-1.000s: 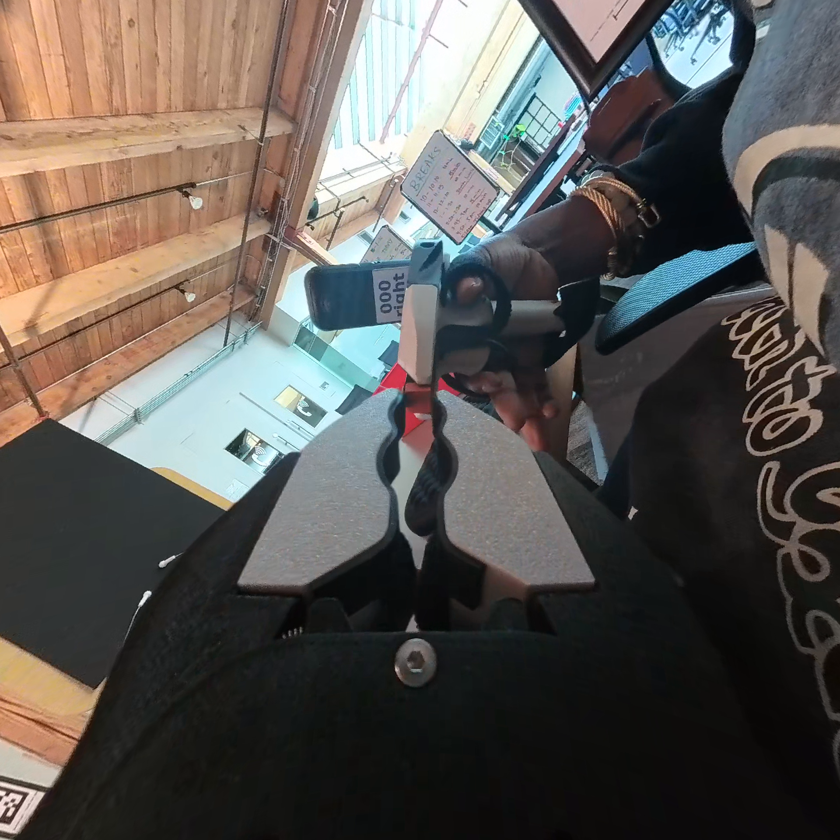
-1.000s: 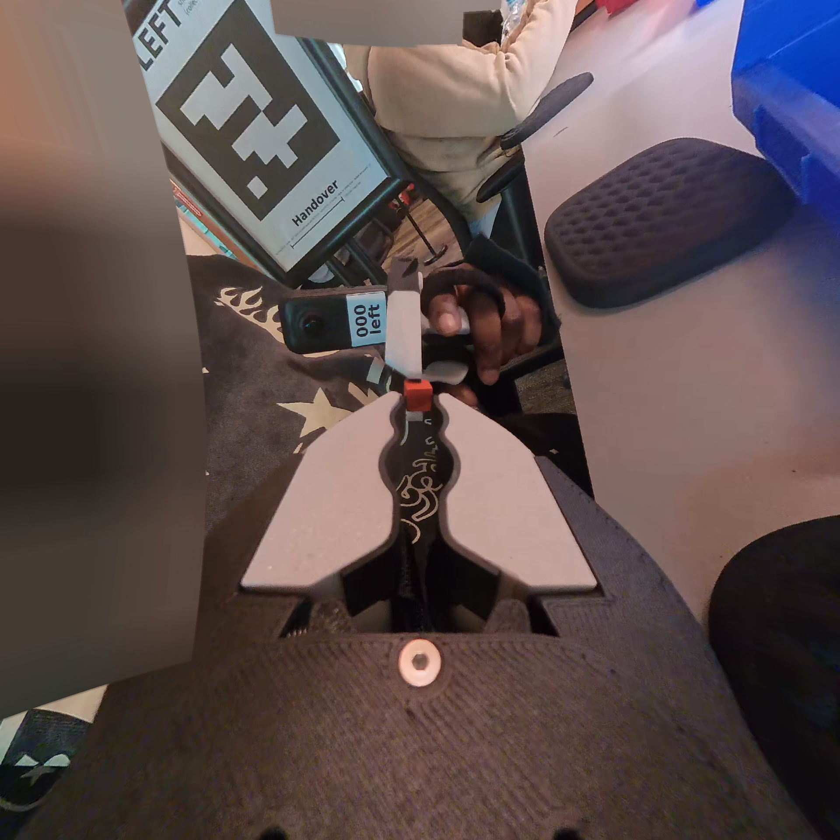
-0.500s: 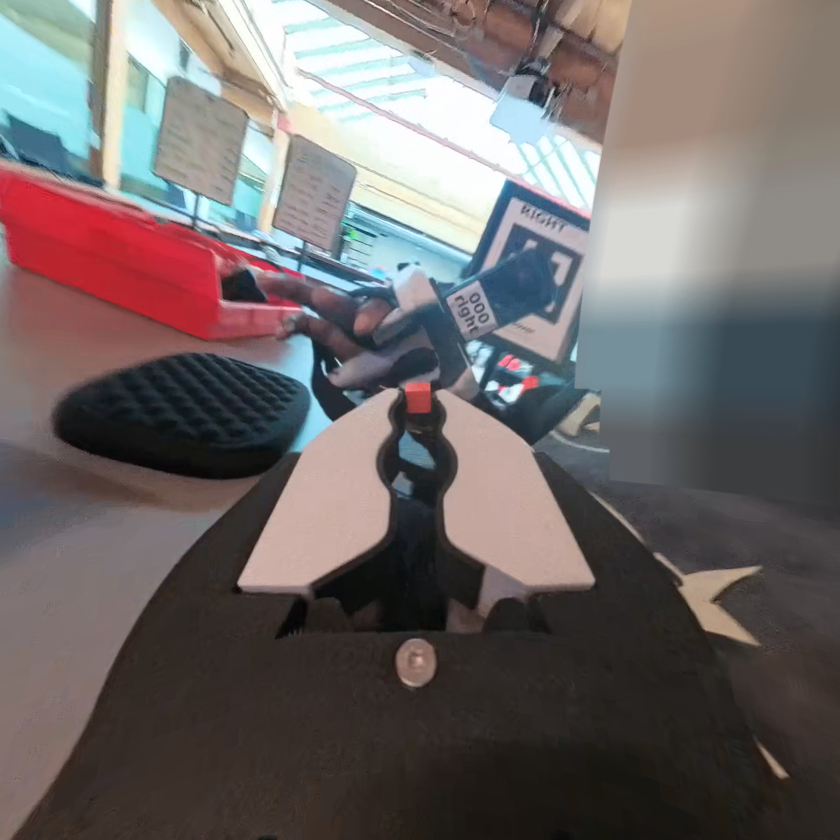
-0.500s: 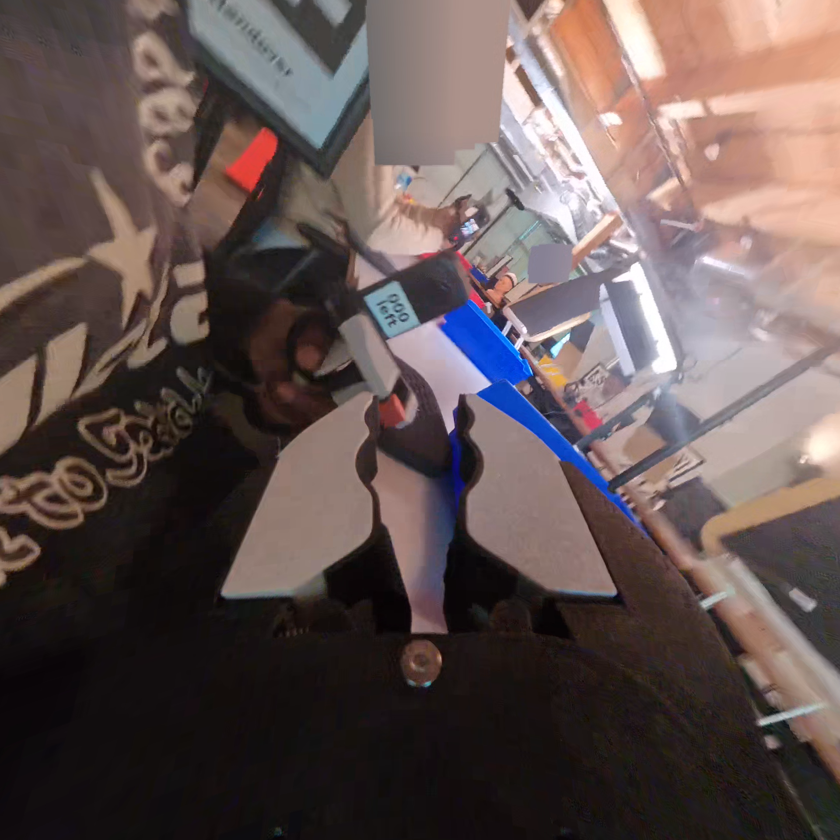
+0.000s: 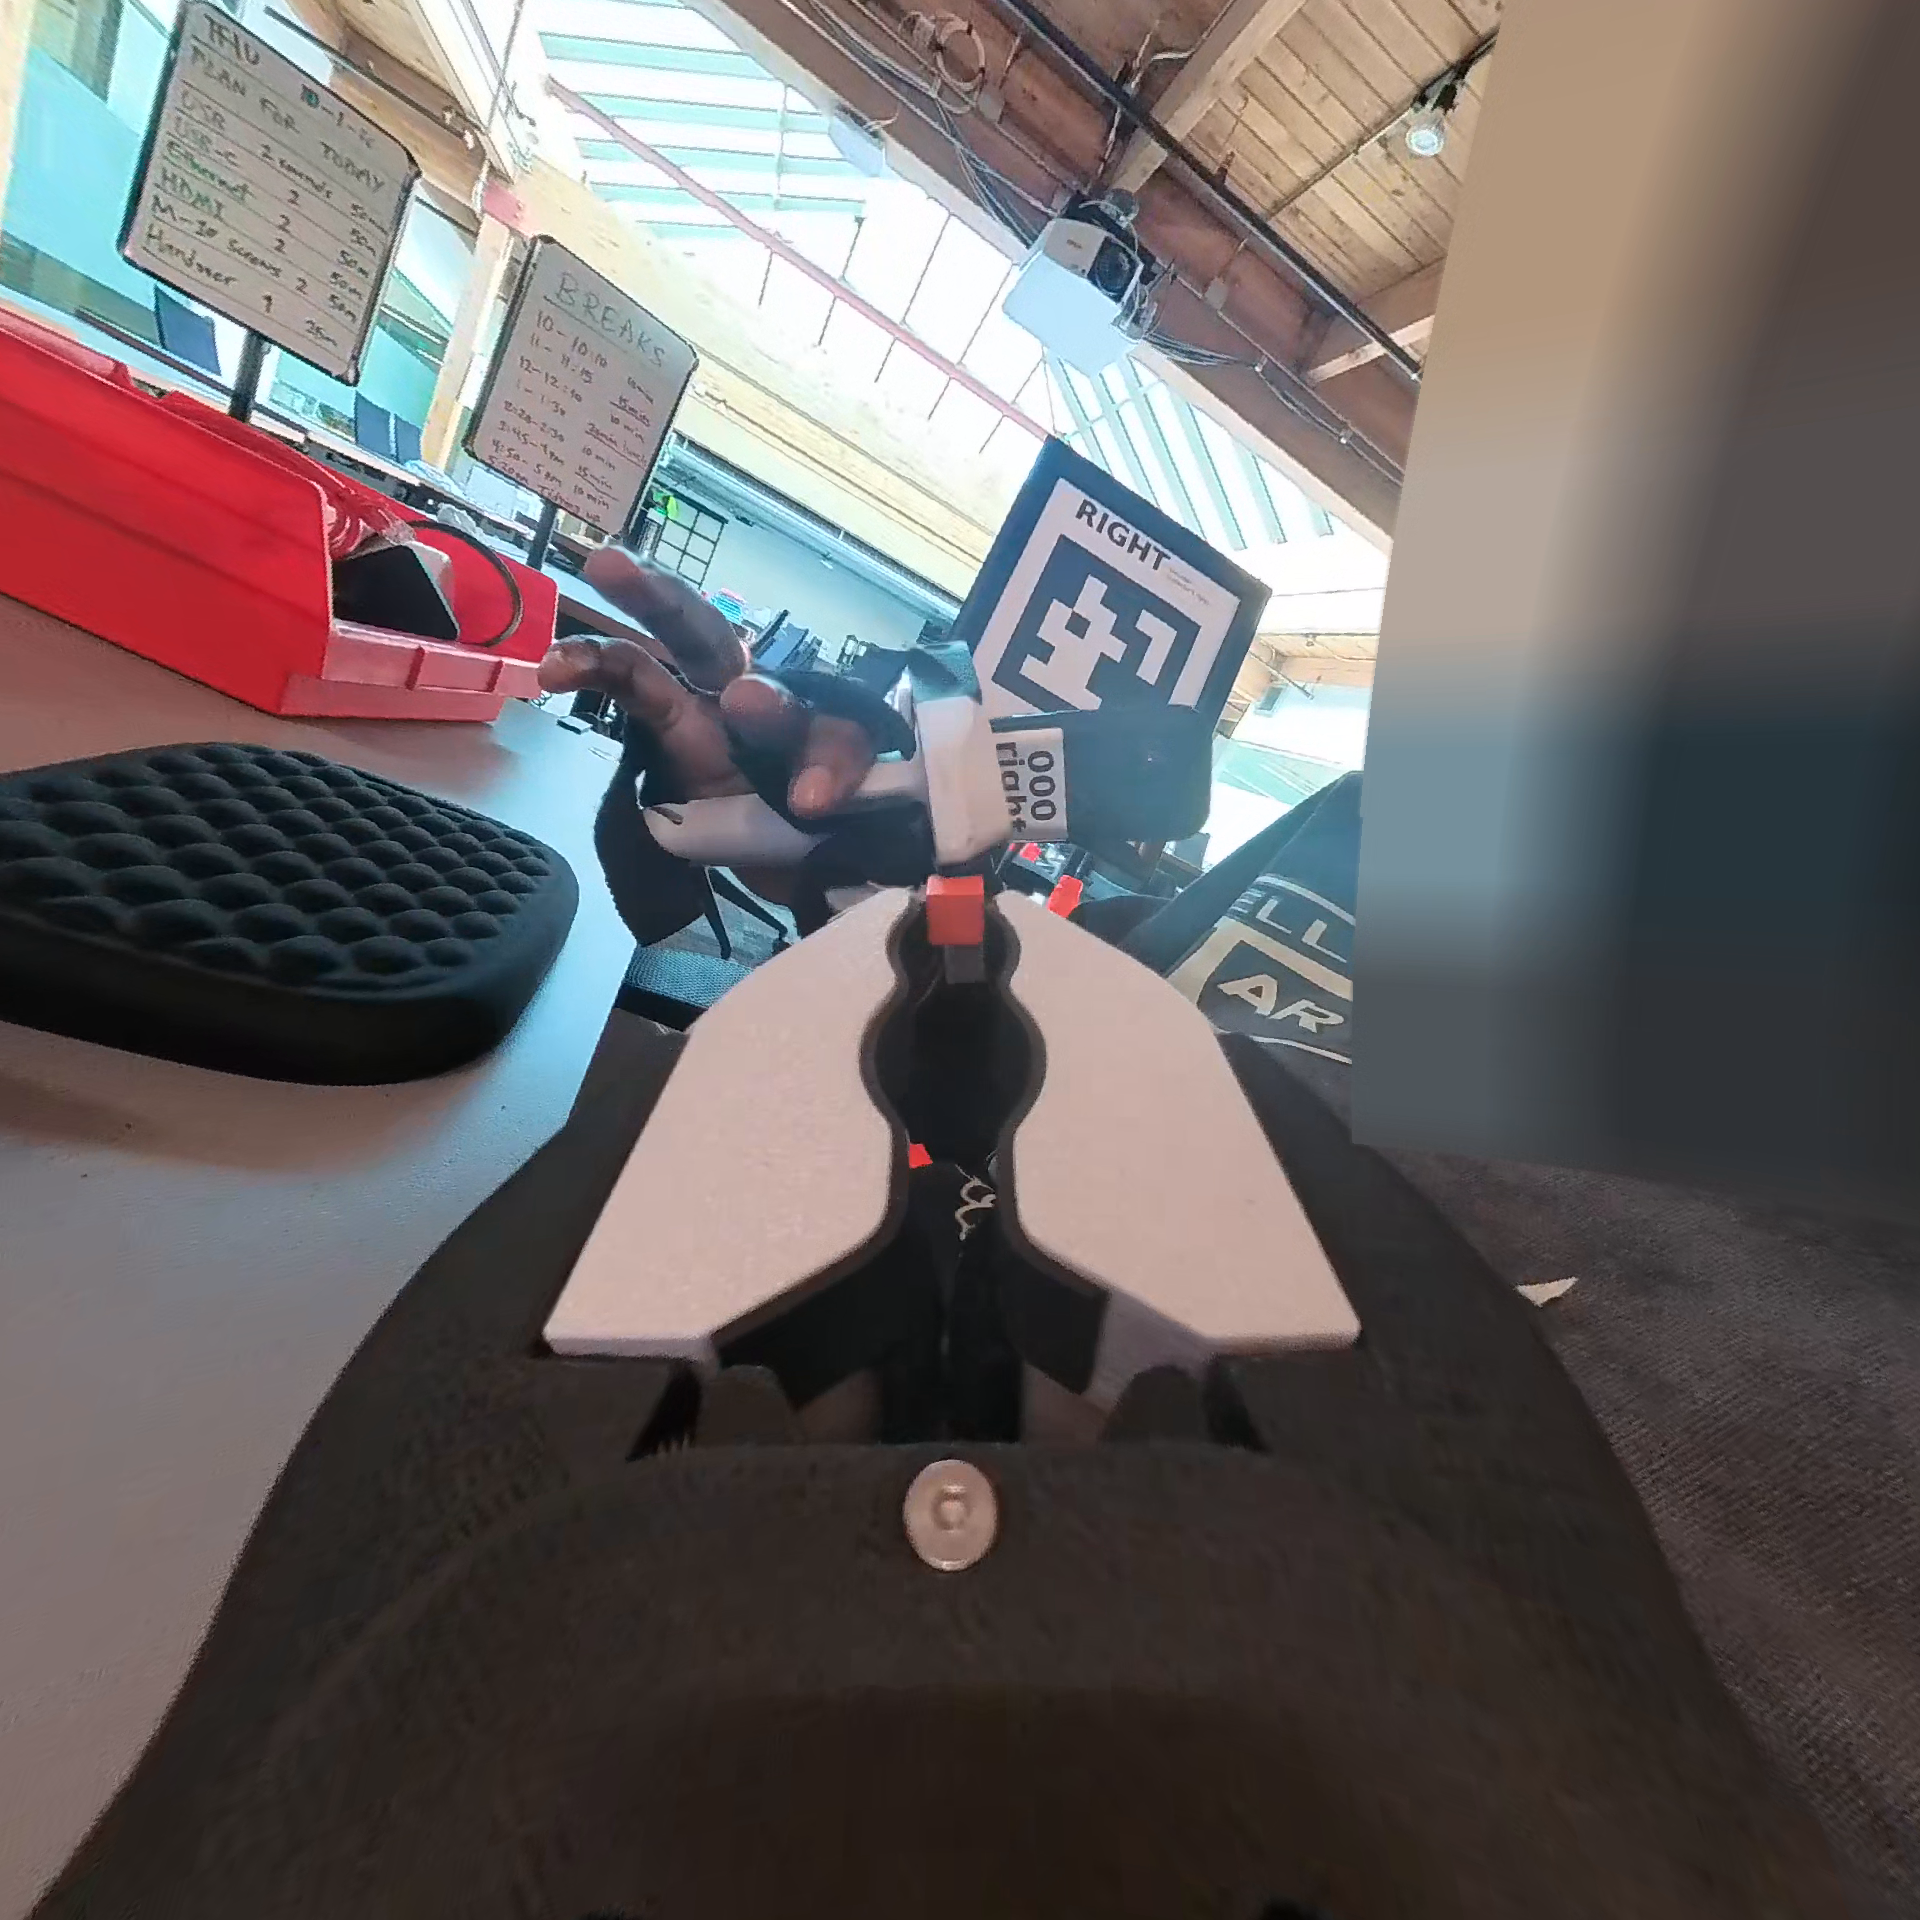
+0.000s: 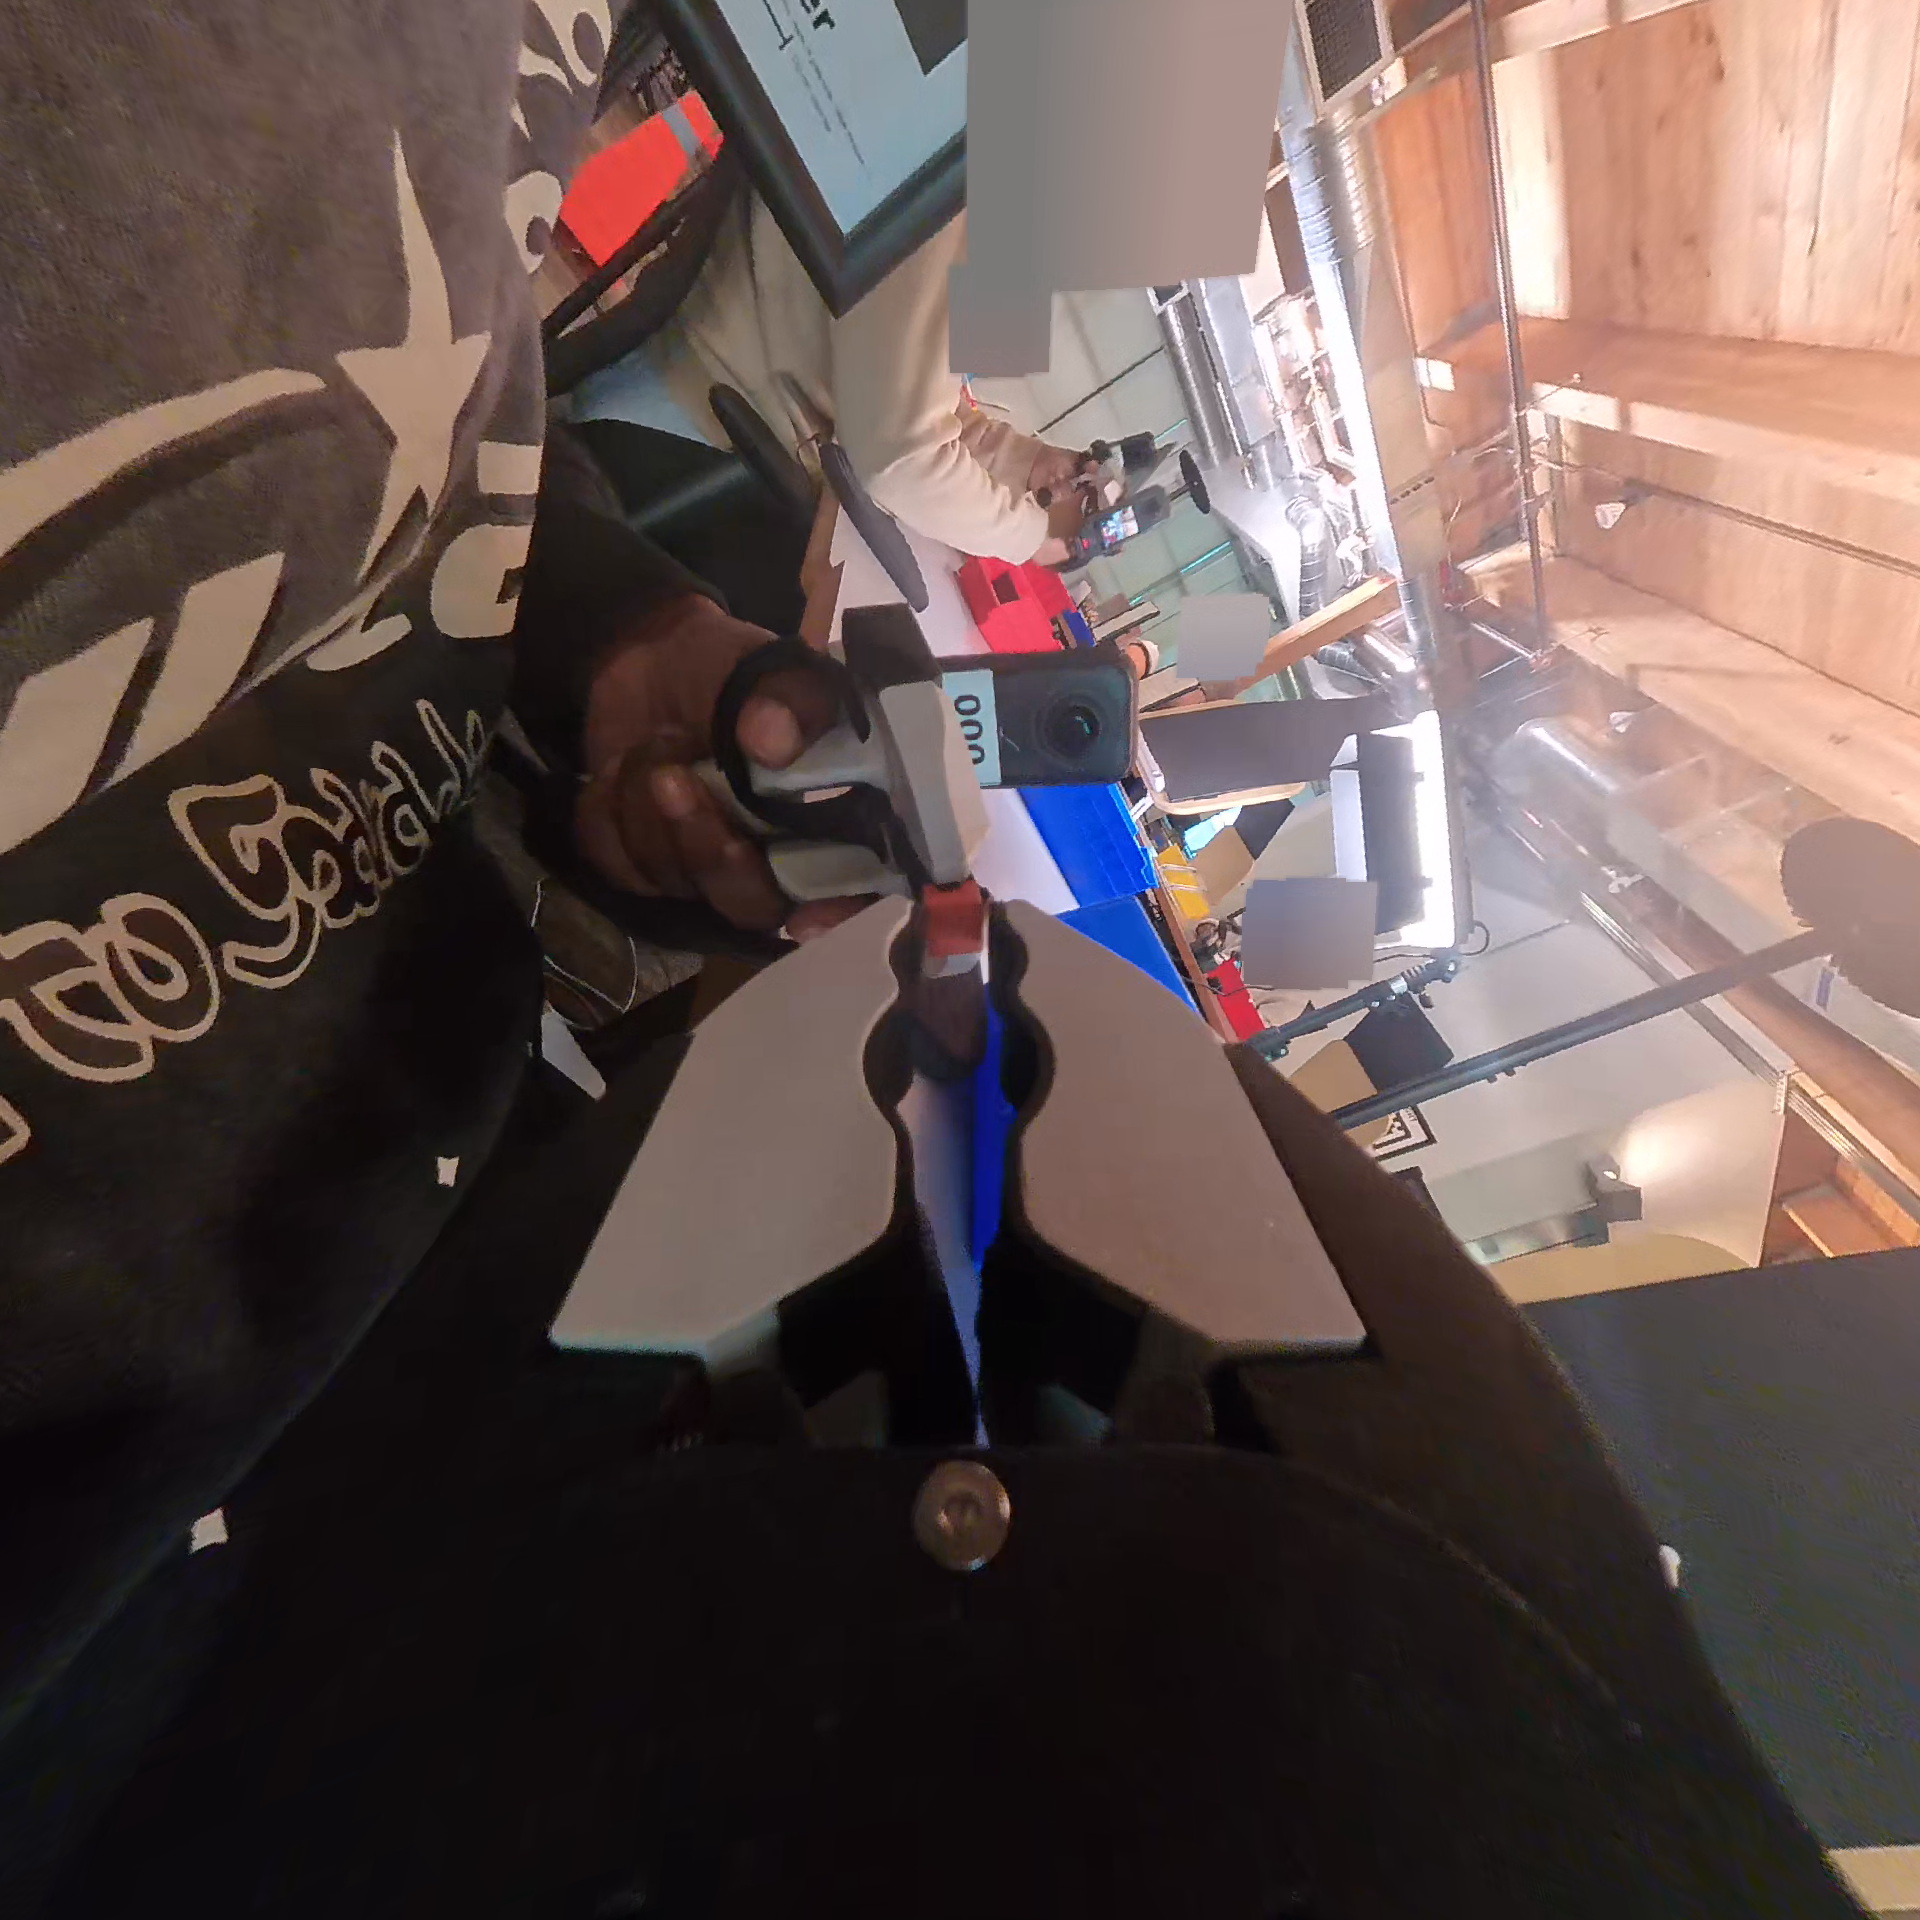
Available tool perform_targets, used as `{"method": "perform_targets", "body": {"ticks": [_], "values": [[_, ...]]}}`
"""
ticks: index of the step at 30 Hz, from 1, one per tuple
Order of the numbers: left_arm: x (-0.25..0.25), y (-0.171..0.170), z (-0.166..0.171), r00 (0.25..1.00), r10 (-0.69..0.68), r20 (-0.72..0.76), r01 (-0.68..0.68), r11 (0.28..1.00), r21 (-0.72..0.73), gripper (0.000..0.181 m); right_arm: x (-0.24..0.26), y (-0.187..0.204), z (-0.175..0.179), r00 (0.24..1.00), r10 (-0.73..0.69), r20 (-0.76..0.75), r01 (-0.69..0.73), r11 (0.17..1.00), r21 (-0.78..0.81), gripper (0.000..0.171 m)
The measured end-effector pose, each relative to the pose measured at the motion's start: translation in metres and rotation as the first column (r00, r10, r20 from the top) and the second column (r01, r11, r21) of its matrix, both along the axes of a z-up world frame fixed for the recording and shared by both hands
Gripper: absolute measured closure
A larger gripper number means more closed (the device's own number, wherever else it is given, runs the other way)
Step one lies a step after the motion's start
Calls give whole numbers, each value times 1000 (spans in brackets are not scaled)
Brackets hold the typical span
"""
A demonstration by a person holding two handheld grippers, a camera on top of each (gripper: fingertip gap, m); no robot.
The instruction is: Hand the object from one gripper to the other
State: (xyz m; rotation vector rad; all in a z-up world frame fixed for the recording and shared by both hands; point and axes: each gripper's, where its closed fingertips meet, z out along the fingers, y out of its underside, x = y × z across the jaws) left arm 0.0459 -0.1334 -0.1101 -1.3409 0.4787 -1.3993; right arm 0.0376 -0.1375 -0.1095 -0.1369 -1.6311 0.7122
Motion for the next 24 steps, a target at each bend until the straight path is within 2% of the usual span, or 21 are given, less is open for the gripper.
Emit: {"method": "perform_targets", "body": {"ticks": [5,8,10,13,15,18,21,24], "values": [[-1,3,-1,999,36,-15,-35,999,27,171,-2,4,-2,997,-23,69,28,998,-60,161],[-9,6,7,983,176,-42,-166,970,179,162,-3,16,9,991,-20,135,59,954,-295,161],[-18,11,11,934,347,-84,-300,891,339,155,-3,24,16,975,37,218,81,857,-508,161],[-26,12,17,808,578,-117,-409,693,594,149,1,28,24,927,206,315,118,635,-764,161],[-23,10,18,740,660,-130,-396,583,709,148,1,30,20,876,301,376,191,501,-844,161],[-15,10,12,662,730,-168,-331,486,809,150,2,22,8,754,487,441,318,317,-893,161],[-6,9,3,602,769,-214,-236,428,872,155,4,12,2,663,614,428,370,228,-901,161],[0,7,-2,558,799,-225,-160,370,915,158,5,7,-7,610,645,460,410,240,-880,161]]}}
